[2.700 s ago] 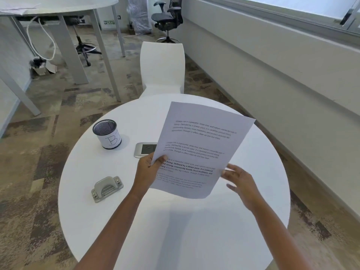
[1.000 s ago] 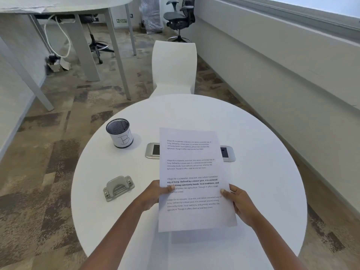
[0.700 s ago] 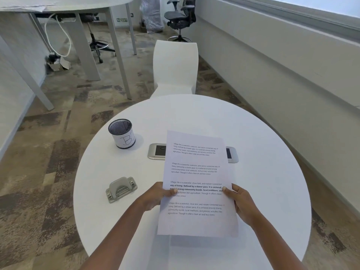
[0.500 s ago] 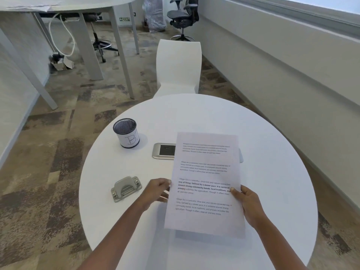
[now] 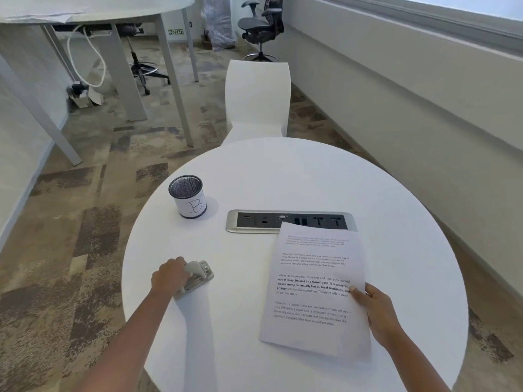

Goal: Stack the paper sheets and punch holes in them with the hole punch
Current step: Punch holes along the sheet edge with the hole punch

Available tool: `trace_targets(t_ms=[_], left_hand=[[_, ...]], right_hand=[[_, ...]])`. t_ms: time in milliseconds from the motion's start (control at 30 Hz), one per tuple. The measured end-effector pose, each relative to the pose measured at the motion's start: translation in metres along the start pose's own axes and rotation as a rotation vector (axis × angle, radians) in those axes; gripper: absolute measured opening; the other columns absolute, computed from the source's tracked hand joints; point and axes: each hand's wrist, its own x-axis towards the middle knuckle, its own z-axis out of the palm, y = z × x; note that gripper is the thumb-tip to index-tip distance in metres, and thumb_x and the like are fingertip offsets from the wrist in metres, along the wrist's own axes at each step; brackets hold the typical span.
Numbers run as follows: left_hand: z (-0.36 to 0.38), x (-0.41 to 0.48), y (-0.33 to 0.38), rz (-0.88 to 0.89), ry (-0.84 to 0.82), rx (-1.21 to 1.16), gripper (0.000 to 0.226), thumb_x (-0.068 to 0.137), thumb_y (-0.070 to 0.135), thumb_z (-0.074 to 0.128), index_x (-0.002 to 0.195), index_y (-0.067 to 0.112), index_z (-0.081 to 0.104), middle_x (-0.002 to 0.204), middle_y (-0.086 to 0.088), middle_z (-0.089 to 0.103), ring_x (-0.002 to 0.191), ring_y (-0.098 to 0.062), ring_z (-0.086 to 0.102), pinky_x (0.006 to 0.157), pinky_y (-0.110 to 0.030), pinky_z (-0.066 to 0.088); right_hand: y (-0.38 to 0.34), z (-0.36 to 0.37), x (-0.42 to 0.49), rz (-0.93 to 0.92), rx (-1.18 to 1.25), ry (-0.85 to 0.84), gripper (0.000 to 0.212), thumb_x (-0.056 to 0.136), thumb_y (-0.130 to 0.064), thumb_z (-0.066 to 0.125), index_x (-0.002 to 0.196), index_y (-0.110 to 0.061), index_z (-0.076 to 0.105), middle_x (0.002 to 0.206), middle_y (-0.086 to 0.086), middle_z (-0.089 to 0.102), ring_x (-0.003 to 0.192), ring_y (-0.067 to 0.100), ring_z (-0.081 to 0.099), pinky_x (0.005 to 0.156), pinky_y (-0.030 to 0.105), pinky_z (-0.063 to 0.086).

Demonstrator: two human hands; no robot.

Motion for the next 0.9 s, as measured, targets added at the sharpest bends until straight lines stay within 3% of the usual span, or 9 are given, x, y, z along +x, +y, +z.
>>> trace_targets(t_ms=[67, 200, 267, 367, 500, 600, 733, 900], left_hand=[[-0.004, 0.003, -0.002, 0.016, -0.076, -0.102, 0.008, 0.086, 0.014, 0.054, 0.086, 0.007, 0.052, 0.098, -0.013, 0.060, 0.094, -0.028, 0.056, 0.074, -0.030, 0.040], [-0.011, 0.005, 0.000, 0.048, -0.169, -0.240, 0.029, 0.083, 0.016, 0.062, 0.061, 0.014, 0.043, 0.071, -0.003, 0.049, 0.077, -0.022, 0.048, 0.053, -0.025, 0.032], [-0.014, 0.003, 0.003, 0.066, -0.208, -0.245, 0.030, 0.082, 0.016, 0.064, 0.060, 0.014, 0.043, 0.072, -0.003, 0.048, 0.073, -0.021, 0.047, 0.050, -0.023, 0.030], [-0.015, -0.001, 0.007, 0.066, -0.248, -0.241, 0.034, 0.083, 0.017, 0.064, 0.059, 0.014, 0.040, 0.063, -0.001, 0.043, 0.056, -0.015, 0.039, 0.044, -0.022, 0.023], [-0.008, -0.007, 0.010, 0.000, -0.295, -0.524, 0.036, 0.083, 0.010, 0.064, 0.059, 0.014, 0.037, 0.062, -0.006, 0.040, 0.058, -0.019, 0.037, 0.050, -0.025, 0.027], [-0.004, -0.014, 0.015, -0.048, -0.323, -0.821, 0.035, 0.084, 0.007, 0.063, 0.058, 0.013, 0.040, 0.067, -0.008, 0.049, 0.061, -0.022, 0.048, 0.056, -0.026, 0.041], [0.001, -0.022, 0.028, -0.073, -0.354, -1.153, 0.023, 0.087, 0.011, 0.059, 0.067, 0.012, 0.048, 0.074, -0.009, 0.057, 0.065, -0.024, 0.058, 0.060, -0.031, 0.048], [0.005, -0.029, 0.047, -0.104, -0.495, -1.452, 0.009, 0.088, 0.015, 0.056, 0.088, 0.006, 0.059, 0.081, -0.012, 0.065, 0.064, -0.020, 0.065, 0.057, -0.029, 0.057]], right_hand=[[0.000, -0.001, -0.001, -0.004, -0.013, 0.023, 0.016, 0.087, -0.002, 0.055, 0.100, -0.004, 0.065, 0.093, 0.019, 0.069, 0.083, 0.035, 0.064, 0.077, 0.043, 0.054], [0.002, -0.007, 0.000, 0.014, -0.067, 0.094, 0.014, 0.086, 0.001, 0.055, 0.094, -0.004, 0.065, 0.089, 0.016, 0.068, 0.074, 0.030, 0.065, 0.063, 0.035, 0.055], [0.006, -0.012, 0.002, 0.044, -0.140, 0.137, 0.014, 0.086, 0.002, 0.055, 0.094, -0.001, 0.065, 0.085, 0.014, 0.068, 0.071, 0.028, 0.065, 0.056, 0.032, 0.055], [0.014, -0.018, 0.006, 0.071, -0.320, 0.214, 0.017, 0.084, -0.001, 0.058, 0.099, 0.001, 0.066, 0.088, 0.017, 0.069, 0.081, 0.034, 0.066, 0.077, 0.043, 0.055], [0.017, -0.018, 0.000, 0.048, -0.419, 0.247, 0.018, 0.084, -0.004, 0.059, 0.100, -0.004, 0.067, 0.084, 0.013, 0.068, 0.076, 0.029, 0.064, 0.070, 0.033, 0.047], [0.012, -0.019, -0.001, 0.054, -0.349, 0.224, 0.018, 0.084, -0.001, 0.059, 0.100, 0.000, 0.066, 0.087, 0.018, 0.069, 0.076, 0.031, 0.065, 0.075, 0.040, 0.052], [-0.007, -0.017, -0.010, 0.065, -0.151, 0.149, 0.014, 0.083, 0.005, 0.057, 0.093, 0.001, 0.066, 0.080, 0.014, 0.069, 0.060, 0.025, 0.066, 0.057, 0.033, 0.057], [-0.034, -0.008, -0.020, 0.066, -0.027, 0.029, 0.014, 0.084, 0.003, 0.057, 0.092, -0.003, 0.067, 0.089, 0.020, 0.071, 0.080, 0.036, 0.066, 0.083, 0.054, 0.053]])
